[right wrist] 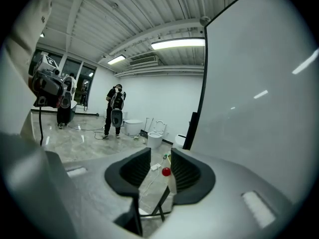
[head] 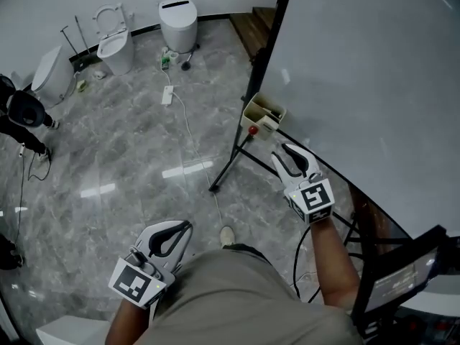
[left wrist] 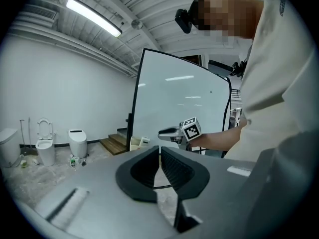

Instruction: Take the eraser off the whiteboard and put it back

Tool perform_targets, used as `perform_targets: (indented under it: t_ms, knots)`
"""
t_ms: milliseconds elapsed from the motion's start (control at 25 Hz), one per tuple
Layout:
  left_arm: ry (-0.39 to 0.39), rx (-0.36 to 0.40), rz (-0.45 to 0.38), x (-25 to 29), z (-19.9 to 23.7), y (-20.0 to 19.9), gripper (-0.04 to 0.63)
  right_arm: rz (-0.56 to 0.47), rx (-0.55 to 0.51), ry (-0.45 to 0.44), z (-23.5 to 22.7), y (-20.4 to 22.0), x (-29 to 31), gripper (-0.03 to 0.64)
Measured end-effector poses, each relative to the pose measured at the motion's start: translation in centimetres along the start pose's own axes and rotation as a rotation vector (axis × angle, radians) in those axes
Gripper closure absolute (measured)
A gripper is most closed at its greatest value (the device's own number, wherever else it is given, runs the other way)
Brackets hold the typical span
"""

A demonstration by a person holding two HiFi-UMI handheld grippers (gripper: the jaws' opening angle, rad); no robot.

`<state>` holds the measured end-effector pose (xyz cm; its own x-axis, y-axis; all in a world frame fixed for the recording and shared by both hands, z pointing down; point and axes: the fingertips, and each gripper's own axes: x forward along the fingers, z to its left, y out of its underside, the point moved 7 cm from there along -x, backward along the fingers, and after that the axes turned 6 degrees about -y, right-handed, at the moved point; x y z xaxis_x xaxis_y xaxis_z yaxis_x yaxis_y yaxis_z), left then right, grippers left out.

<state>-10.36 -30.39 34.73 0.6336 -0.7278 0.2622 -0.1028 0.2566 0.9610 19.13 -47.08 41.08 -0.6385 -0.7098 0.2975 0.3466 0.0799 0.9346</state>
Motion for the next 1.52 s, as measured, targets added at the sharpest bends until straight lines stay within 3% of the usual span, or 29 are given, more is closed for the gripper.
perform_targets:
  t_ms: [200, 480, 880, 1520]
  knots:
    - [-0.055, -0.006, 0.011, 2.8, 1.0, -0.9, 0.576, 0.043, -0.020, -0.034, -4.7, 2.0, 4.0, 0.471]
    - [-0.108, -0.018, 0.035, 4.6, 2.2, -1.0, 0.577, 0.072, -0.041, -0.061, -7.9, 3.8, 8.2, 0.430]
    - [-0.130, -0.034, 0.046, 5.4, 2.7, -0.5, 0.577, 0.170, -0.033, -0.140, -8.6, 6.8, 10.8, 0.419]
    - [-0.133, -0.031, 0.037, 4.2, 2.6, -0.5, 0.577, 0.137, -0.058, -0.137, -8.9, 5.0, 10.3, 0.456]
